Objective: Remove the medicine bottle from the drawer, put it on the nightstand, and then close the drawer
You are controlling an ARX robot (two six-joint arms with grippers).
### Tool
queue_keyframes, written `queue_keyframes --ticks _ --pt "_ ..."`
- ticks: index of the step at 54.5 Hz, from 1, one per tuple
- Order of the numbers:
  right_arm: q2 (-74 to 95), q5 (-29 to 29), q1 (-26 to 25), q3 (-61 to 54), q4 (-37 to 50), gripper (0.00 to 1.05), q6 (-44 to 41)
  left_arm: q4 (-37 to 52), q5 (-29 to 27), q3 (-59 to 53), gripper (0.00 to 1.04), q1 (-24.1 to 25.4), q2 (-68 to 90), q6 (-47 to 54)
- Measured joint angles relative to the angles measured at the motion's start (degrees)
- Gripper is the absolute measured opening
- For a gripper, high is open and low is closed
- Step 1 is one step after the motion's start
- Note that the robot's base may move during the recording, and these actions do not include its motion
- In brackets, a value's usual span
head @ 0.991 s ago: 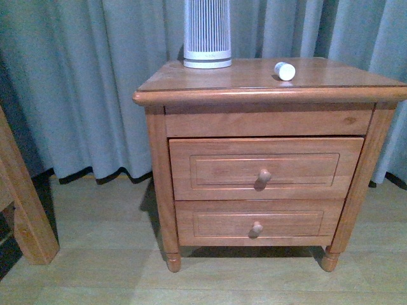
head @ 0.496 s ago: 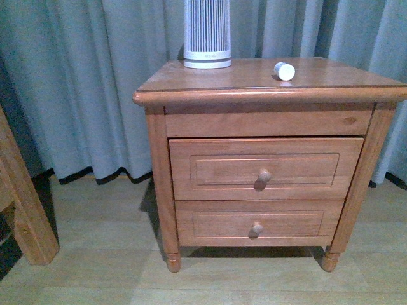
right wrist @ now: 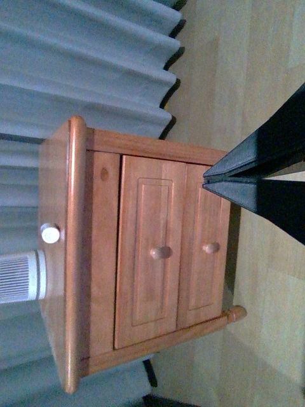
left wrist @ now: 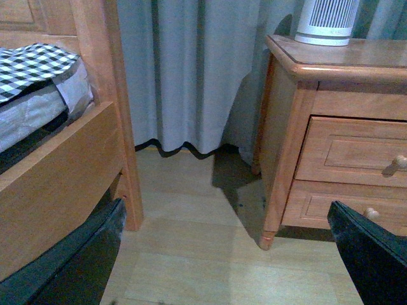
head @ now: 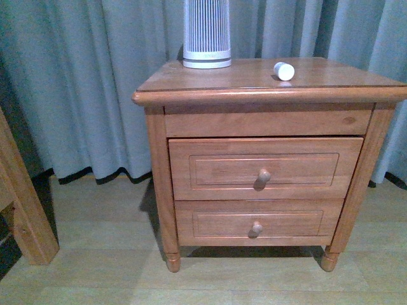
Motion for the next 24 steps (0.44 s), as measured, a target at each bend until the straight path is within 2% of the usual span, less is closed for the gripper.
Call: queue_keyframes --ticks 24 --pt "-0.22 -0.02 0.0 0.0 -0.17 0.86 0.0 0.0 -0.02 0.0 0.98 0.0 0.0 0.0"
